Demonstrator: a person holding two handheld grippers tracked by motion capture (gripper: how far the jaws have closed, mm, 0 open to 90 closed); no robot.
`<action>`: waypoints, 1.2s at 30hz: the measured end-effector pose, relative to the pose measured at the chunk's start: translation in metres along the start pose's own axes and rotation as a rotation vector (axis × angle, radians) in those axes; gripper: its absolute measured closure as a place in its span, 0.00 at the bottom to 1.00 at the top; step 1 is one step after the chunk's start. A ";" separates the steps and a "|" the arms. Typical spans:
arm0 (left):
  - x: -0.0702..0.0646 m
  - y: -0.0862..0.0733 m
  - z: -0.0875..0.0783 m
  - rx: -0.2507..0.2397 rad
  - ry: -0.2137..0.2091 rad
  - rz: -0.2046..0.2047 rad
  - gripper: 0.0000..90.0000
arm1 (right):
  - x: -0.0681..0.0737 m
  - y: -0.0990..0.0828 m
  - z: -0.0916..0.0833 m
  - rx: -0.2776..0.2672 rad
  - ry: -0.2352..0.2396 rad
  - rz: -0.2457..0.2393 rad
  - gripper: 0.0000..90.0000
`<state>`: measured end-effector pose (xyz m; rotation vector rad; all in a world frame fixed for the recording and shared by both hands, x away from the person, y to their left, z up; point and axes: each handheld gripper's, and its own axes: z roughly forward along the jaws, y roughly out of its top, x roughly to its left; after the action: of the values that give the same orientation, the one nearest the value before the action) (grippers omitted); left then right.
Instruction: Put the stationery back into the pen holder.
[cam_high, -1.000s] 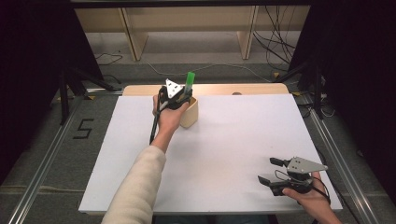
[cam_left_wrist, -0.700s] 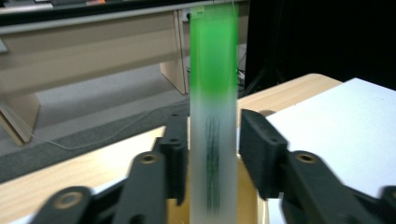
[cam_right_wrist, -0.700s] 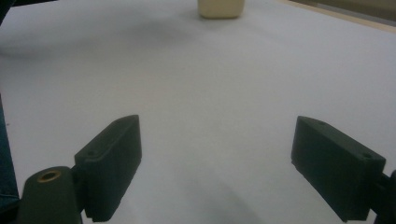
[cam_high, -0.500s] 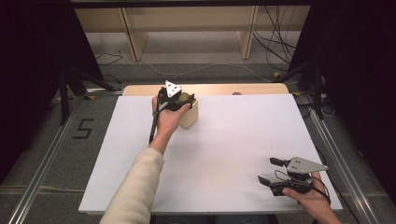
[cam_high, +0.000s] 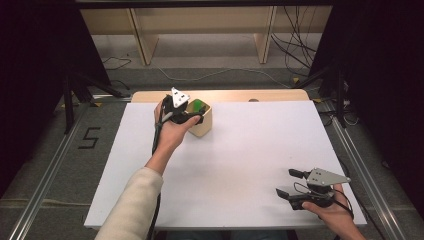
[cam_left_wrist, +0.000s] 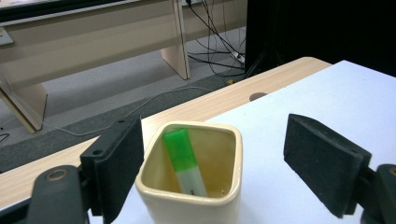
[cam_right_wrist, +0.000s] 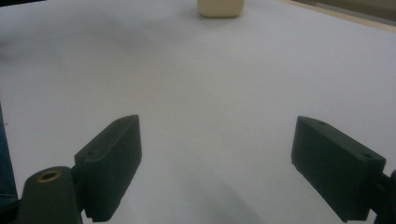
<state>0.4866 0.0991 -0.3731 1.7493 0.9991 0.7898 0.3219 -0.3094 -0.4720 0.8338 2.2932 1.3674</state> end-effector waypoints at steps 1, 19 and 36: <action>0.000 0.000 -0.002 0.004 0.002 -0.001 0.22 | 0.000 0.000 0.000 0.000 -0.001 0.001 0.19; -0.007 -0.017 -0.043 0.057 -0.031 0.042 0.22 | 0.001 0.000 0.000 0.004 0.000 0.002 0.19; -0.019 -0.058 -0.076 0.083 -0.085 0.089 0.22 | 0.001 0.000 0.000 0.001 -0.003 0.004 0.19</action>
<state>0.3973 0.1270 -0.4023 1.8932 0.9141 0.7323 0.3211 -0.3088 -0.4719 0.8409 2.2912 1.3657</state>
